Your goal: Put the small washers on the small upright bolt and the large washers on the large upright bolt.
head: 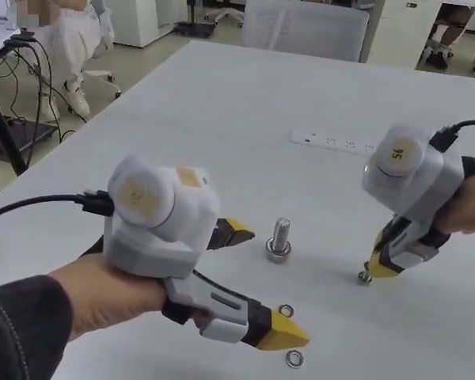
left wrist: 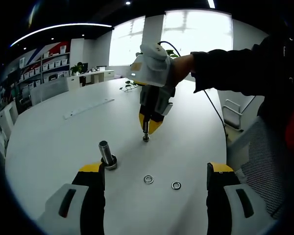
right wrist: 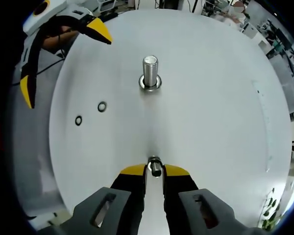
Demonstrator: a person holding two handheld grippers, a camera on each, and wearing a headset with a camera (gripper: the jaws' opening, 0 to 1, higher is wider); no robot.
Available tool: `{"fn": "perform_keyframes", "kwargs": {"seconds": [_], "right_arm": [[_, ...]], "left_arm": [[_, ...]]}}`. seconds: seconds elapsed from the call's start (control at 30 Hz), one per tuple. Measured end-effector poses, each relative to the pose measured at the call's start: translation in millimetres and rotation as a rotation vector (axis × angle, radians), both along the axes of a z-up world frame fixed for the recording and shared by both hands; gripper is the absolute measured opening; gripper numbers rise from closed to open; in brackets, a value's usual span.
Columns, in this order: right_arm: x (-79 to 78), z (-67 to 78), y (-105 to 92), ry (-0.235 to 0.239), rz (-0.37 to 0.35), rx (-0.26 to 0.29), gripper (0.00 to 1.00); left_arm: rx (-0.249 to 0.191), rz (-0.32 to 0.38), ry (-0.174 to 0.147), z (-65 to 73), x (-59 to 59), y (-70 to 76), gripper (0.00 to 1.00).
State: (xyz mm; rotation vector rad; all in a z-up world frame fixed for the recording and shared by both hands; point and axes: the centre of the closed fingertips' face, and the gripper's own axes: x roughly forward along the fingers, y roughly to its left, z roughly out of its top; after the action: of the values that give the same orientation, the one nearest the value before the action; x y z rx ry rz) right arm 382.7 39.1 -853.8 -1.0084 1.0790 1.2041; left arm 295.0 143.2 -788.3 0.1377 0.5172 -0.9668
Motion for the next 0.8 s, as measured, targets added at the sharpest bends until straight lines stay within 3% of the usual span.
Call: {"fn": "perform_keyframes", "kwargs": {"seconds": [0.33, 0.8], "right_arm": [[-1.0, -14.4, 1.1, 0.013, -0.008, 0.001, 0.14], [-1.5, -15.0, 1.9, 0.004, -0.007, 0.009, 0.17]], "left_arm": [[0.001, 0.003, 0.006, -2.5, -0.5, -0.1, 0.86], [0.003, -0.001, 0.012, -5.4, -2.0, 0.1, 0.85]]}}
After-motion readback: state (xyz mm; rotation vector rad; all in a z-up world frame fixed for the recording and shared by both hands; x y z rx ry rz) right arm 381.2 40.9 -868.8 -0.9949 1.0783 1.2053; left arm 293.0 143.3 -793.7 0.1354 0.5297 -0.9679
